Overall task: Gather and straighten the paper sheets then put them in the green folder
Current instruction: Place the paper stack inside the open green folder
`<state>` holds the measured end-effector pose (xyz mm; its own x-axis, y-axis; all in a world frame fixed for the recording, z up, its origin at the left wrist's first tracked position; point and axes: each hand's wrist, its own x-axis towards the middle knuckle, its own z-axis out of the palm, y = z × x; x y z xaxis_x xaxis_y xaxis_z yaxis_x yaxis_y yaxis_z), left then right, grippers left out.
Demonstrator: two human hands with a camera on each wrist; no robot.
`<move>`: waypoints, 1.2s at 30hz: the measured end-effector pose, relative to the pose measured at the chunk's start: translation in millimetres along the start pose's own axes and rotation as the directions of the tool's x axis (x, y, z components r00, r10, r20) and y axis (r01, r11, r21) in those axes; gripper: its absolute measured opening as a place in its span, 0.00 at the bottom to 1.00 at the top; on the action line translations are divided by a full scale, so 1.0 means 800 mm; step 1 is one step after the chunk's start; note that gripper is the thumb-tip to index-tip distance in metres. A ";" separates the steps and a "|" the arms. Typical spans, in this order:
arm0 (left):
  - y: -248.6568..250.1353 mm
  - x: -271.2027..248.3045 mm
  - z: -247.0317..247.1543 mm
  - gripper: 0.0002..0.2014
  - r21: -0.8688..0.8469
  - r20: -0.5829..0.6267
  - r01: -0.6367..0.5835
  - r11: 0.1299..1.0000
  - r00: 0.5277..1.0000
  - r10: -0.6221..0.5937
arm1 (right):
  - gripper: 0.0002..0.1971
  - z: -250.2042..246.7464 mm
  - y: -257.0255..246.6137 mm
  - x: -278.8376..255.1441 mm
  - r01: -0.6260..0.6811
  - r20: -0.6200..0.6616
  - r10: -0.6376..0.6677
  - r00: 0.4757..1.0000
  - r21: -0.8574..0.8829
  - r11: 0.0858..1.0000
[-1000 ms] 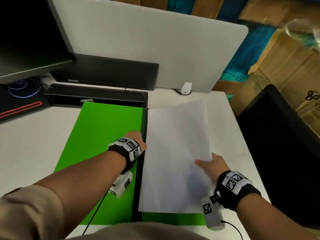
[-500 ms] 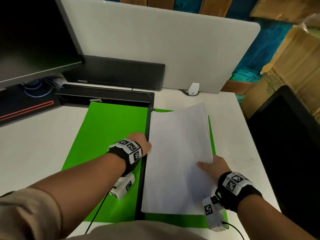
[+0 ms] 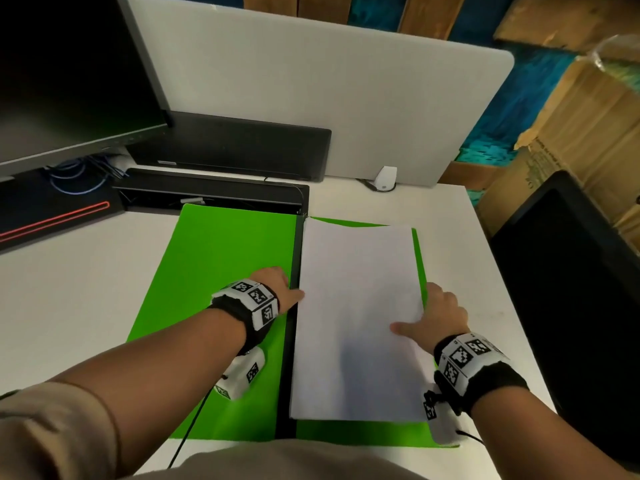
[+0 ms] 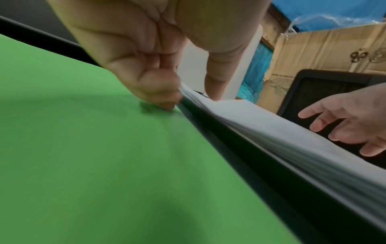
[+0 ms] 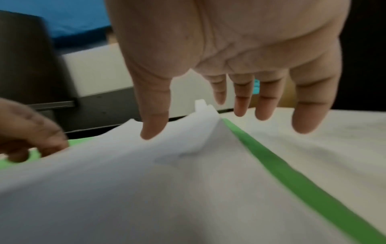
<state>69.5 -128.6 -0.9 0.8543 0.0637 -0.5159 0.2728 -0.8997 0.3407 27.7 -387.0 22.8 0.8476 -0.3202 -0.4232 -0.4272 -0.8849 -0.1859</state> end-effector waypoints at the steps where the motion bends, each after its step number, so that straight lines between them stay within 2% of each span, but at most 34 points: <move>1: -0.009 -0.001 -0.007 0.25 -0.012 -0.015 0.018 1.000 1.000 -0.018 | 0.51 -0.003 -0.008 -0.008 0.058 0.012 -0.058 0.998 -0.076 0.995; 3: -0.033 -0.004 -0.022 0.27 0.071 -0.048 0.056 0.996 0.997 -0.053 | 0.50 -0.001 -0.027 -0.023 0.207 0.097 -0.194 0.976 -0.154 0.966; 5: -0.060 -0.010 -0.036 0.31 0.253 -0.119 0.134 0.958 0.987 -0.106 | 0.51 0.011 -0.049 -0.038 0.359 0.217 -0.315 0.924 -0.204 0.911; 7: -0.088 -0.016 -0.045 0.35 0.335 -0.160 0.232 0.913 0.969 -0.188 | 0.52 0.030 -0.070 -0.049 0.472 0.337 -0.384 0.860 -0.239 0.848; 9: -0.111 -0.019 -0.050 0.41 0.312 -0.165 0.305 0.900 0.950 -0.265 | 0.56 0.049 -0.086 -0.052 0.527 0.439 -0.395 0.807 -0.231 0.818; 11: -0.129 -0.021 -0.055 0.46 0.232 -0.145 0.371 0.899 0.927 -0.345 | 0.58 0.058 -0.095 -0.052 0.545 0.494 -0.379 0.783 -0.249 0.801; 13: -0.141 -0.024 -0.057 0.48 0.106 -0.135 0.442 0.891 0.894 -0.428 | 0.59 0.058 -0.101 -0.052 0.558 0.499 -0.369 0.784 -0.306 0.772; 16: -0.161 -0.028 -0.063 0.42 -0.053 -0.169 0.488 0.871 0.855 -0.490 | 0.60 0.056 -0.109 -0.055 0.564 0.486 -0.363 0.795 -0.368 0.739; 18: -0.171 -0.032 -0.074 0.33 -0.079 -0.149 0.456 0.886 0.874 -0.463 | 0.61 0.059 -0.111 -0.056 0.556 0.483 -0.355 0.800 -0.374 0.743; 20: -0.173 -0.040 -0.093 0.21 0.004 -0.109 0.404 0.915 0.910 -0.401 | 0.61 0.059 -0.111 -0.056 0.547 0.484 -0.346 0.804 -0.371 0.751; 22: -0.164 -0.051 -0.118 0.17 0.037 -0.150 0.338 0.940 0.932 -0.329 | 0.60 0.059 -0.112 -0.056 0.544 0.483 -0.340 0.807 -0.383 0.747; 24: -0.154 -0.063 -0.146 0.15 -0.065 -0.236 0.235 0.970 0.941 -0.243 | 0.60 0.059 -0.113 -0.057 0.541 0.479 -0.337 0.810 -0.392 0.744; 26: -0.140 -0.083 -0.169 0.11 -0.257 -0.252 0.084 0.963 0.956 -0.151 | 0.60 0.061 -0.111 -0.056 0.535 0.477 -0.334 0.813 -0.385 0.752; 27: -0.130 -0.093 -0.179 0.09 -0.408 -0.207 0.012 0.913 0.973 -0.106 | 0.60 0.063 -0.110 -0.055 0.536 0.476 -0.338 0.812 -0.379 0.754; 29: -0.102 -0.120 -0.194 0.11 -0.716 -0.080 -0.051 0.696 0.997 -0.009 | 0.61 0.065 -0.109 -0.052 0.540 0.467 -0.348 0.813 -0.379 0.751; 30: -0.087 -0.129 -0.199 0.11 -0.808 -0.039 -0.056 0.587 0.998 0.041 | 0.61 0.066 -0.109 -0.052 0.540 0.463 -0.350 0.814 -0.381 0.751; 31: -0.073 -0.135 -0.203 0.09 -0.850 -0.004 -0.047 0.525 0.996 0.084 | 0.61 0.065 -0.110 -0.053 0.539 0.463 -0.349 0.815 -0.383 0.751; 34: -0.028 -0.152 -0.204 0.08 -0.883 0.071 -0.034 0.469 0.976 0.205 | 0.55 0.059 -0.109 -0.054 0.523 0.464 -0.339 0.819 -0.359 0.773; 36: 0.000 -0.162 -0.193 0.10 -0.873 0.111 -0.033 0.486 0.958 0.265 | 0.43 0.040 -0.104 -0.052 0.499 0.421 -0.372 0.827 -0.245 0.832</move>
<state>27.0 -70.1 187.5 0.8412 -0.2253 -0.4915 0.4909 -0.0625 0.8689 17.8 -289.4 27.3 0.7277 0.2068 -0.6539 0.1445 -0.9783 -0.1485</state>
